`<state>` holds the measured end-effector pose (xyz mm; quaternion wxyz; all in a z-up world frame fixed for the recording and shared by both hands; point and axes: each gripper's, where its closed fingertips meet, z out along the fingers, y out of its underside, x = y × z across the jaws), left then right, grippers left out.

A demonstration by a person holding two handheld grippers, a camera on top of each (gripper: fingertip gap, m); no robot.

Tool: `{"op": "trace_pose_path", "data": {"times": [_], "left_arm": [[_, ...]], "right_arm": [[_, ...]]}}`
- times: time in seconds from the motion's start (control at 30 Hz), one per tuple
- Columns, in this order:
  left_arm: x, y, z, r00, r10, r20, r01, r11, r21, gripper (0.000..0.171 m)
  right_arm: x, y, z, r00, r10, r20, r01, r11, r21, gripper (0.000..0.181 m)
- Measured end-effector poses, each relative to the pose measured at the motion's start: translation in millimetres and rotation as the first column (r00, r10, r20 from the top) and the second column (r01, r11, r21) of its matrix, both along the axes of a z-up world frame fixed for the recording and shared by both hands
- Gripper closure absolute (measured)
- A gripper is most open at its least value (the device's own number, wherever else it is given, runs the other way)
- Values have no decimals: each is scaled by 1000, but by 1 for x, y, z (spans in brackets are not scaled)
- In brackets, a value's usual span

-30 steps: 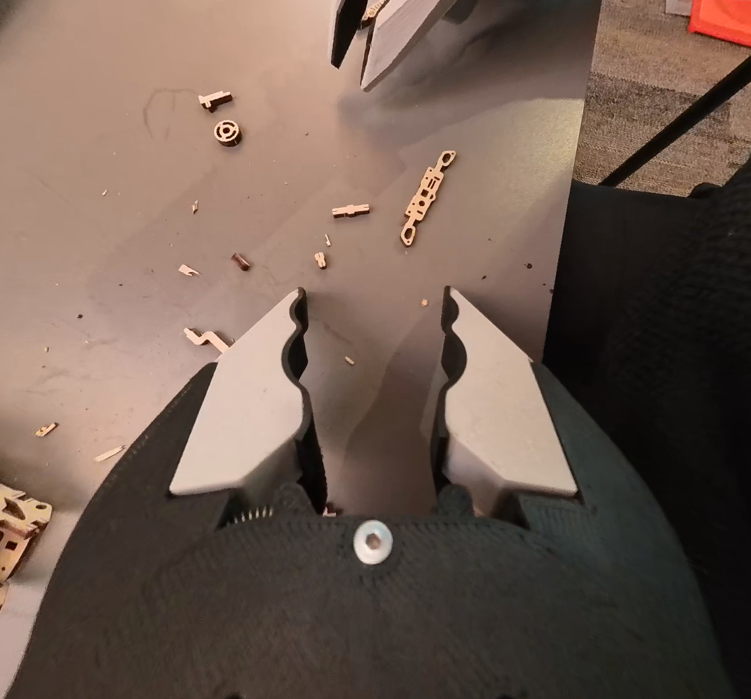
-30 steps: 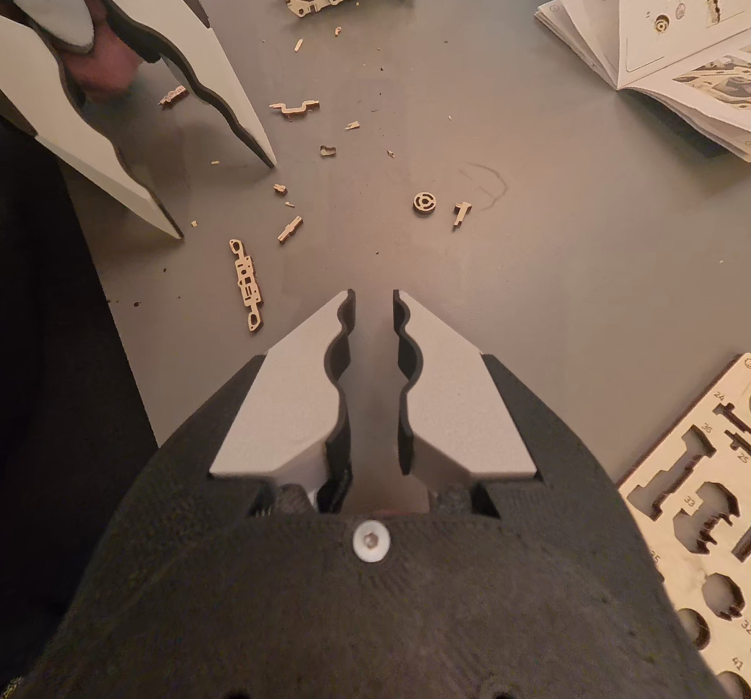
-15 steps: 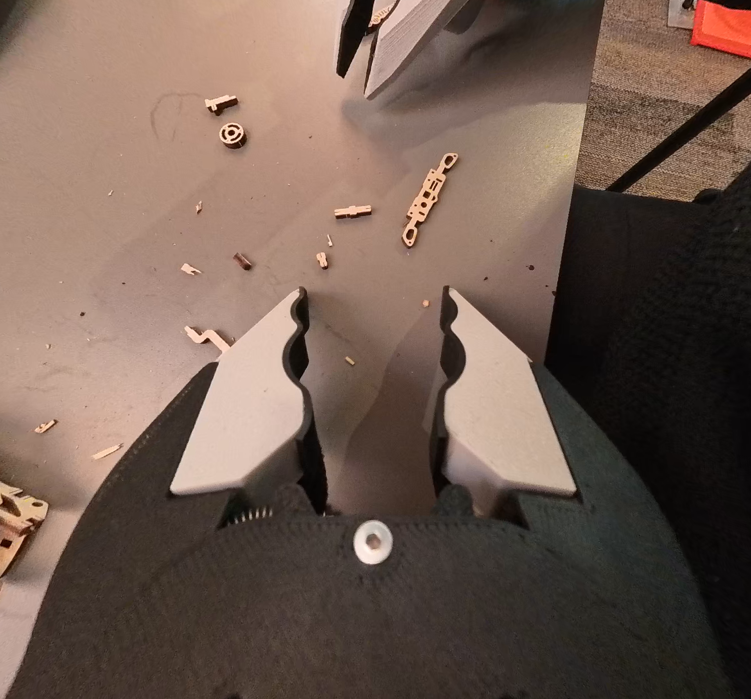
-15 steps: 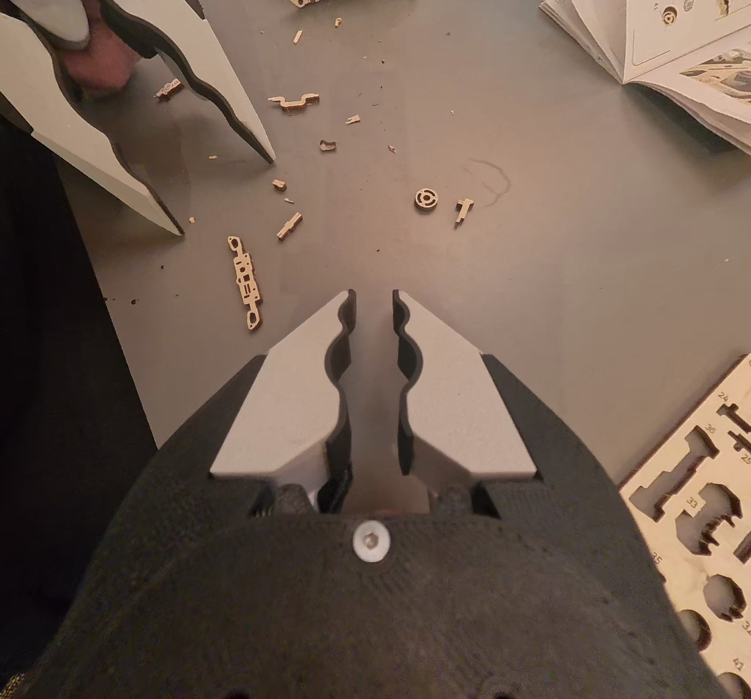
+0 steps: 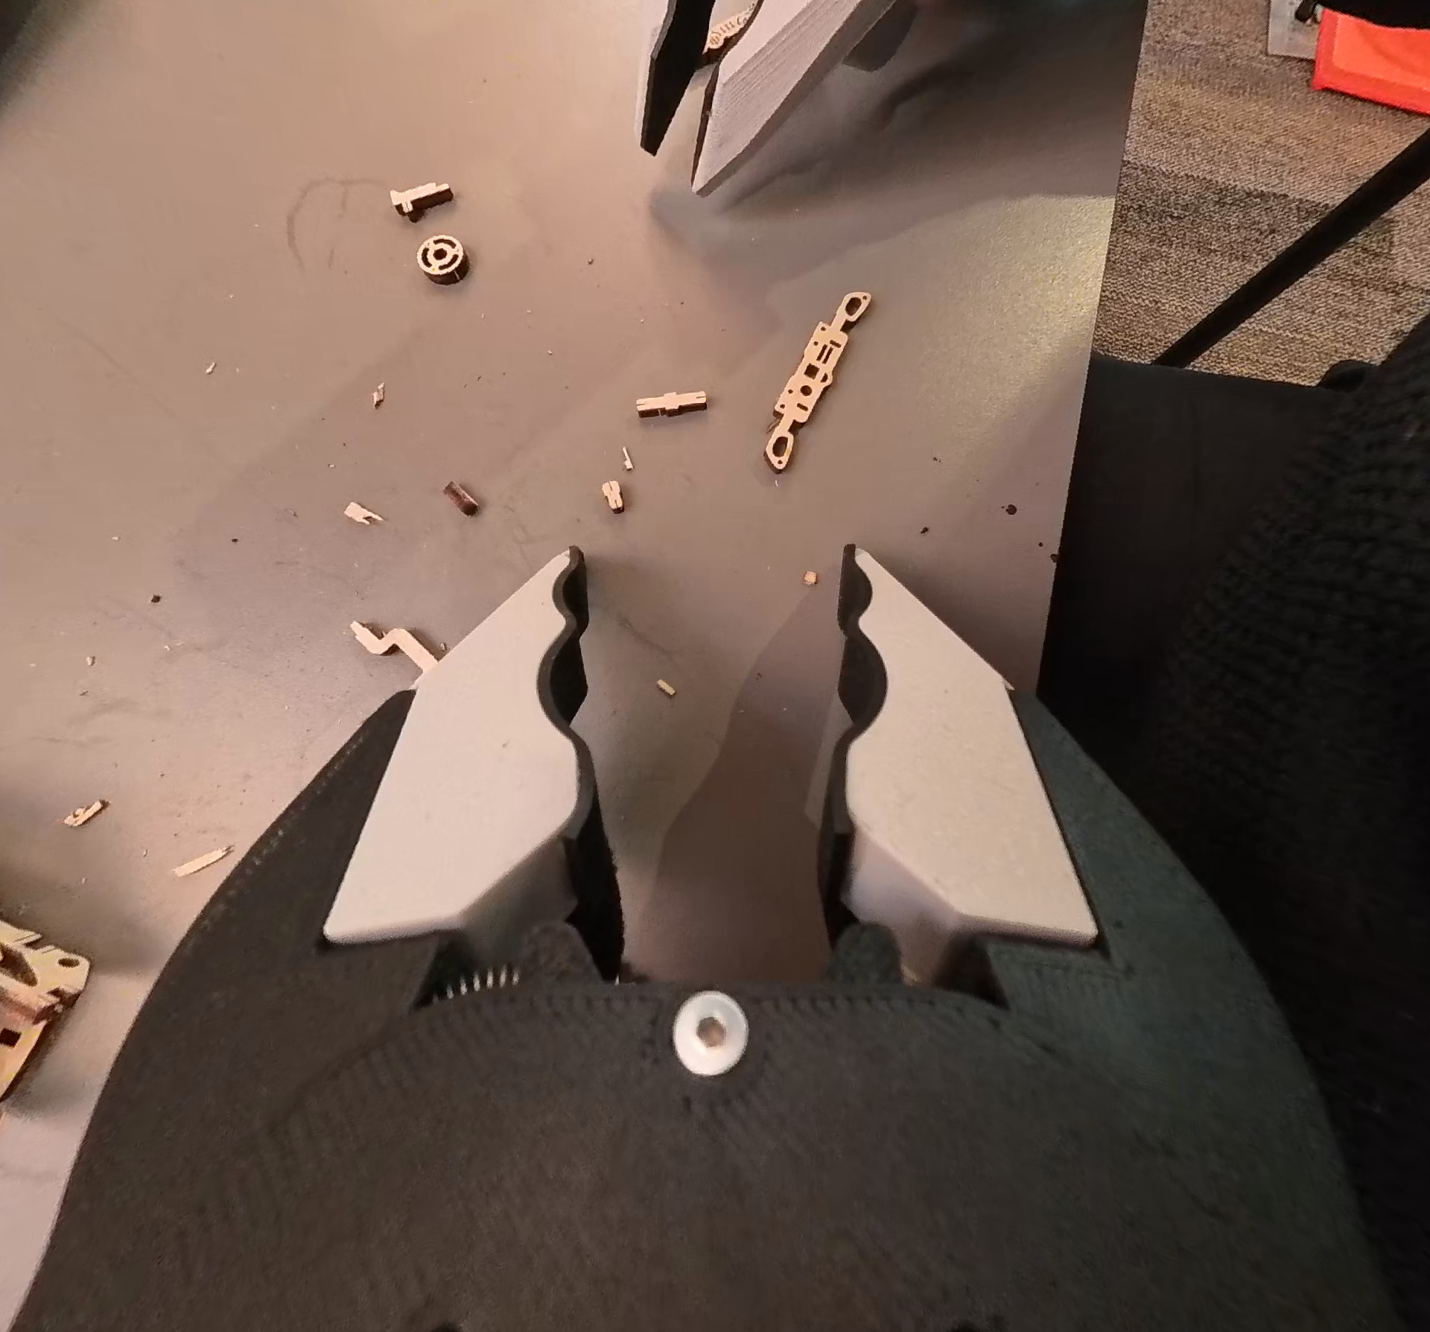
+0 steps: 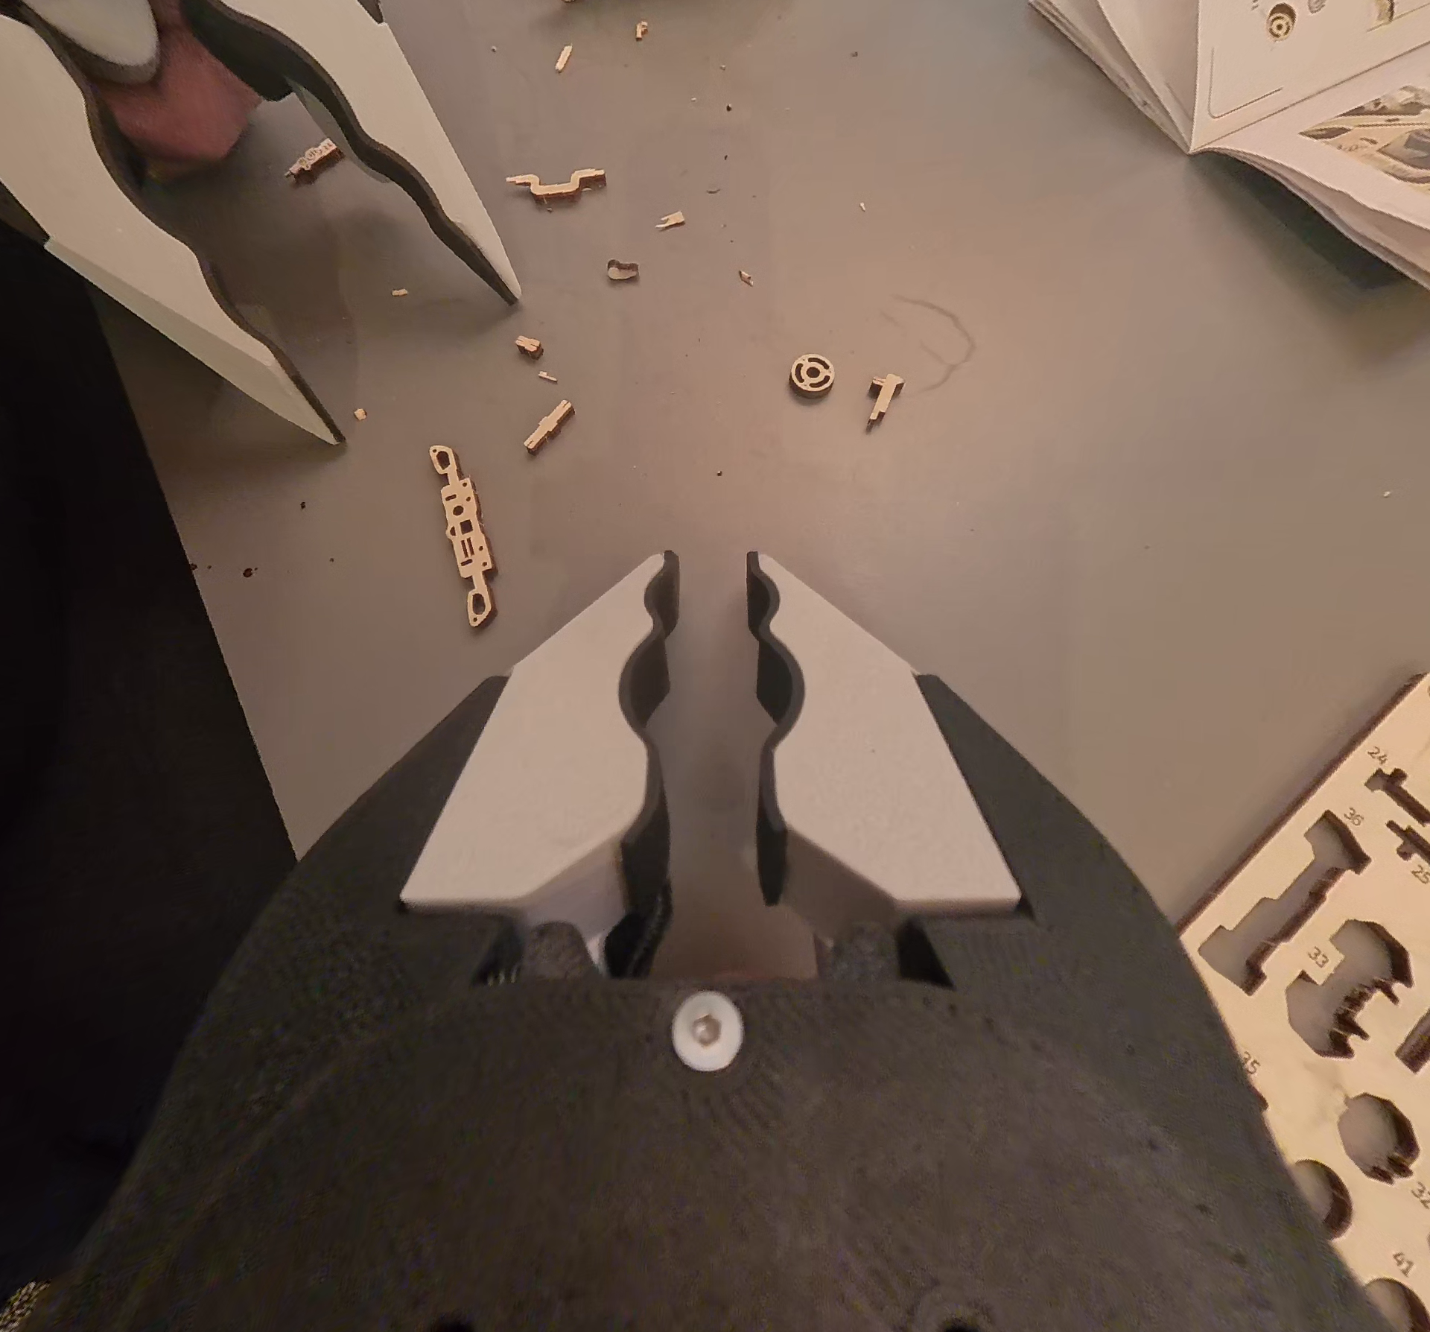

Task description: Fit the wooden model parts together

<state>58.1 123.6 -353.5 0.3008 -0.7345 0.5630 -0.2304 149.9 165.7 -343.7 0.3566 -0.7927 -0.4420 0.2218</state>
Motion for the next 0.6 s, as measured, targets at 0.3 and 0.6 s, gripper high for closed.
{"op": "trace_pose_path", "data": {"times": [0.3, 0.6], "left_arm": [[1, -1, 0, 1000, -1, -5, 1, 1000, 0, 106], [3, -5, -1, 1000, 18, -20, -18, 1000, -4, 97]], "right_arm": [[0, 0, 0, 1000, 1, 1, -1, 1000, -3, 166], [0, 0, -1, 1000, 0, 1, 0, 1000, -8, 166]]}}
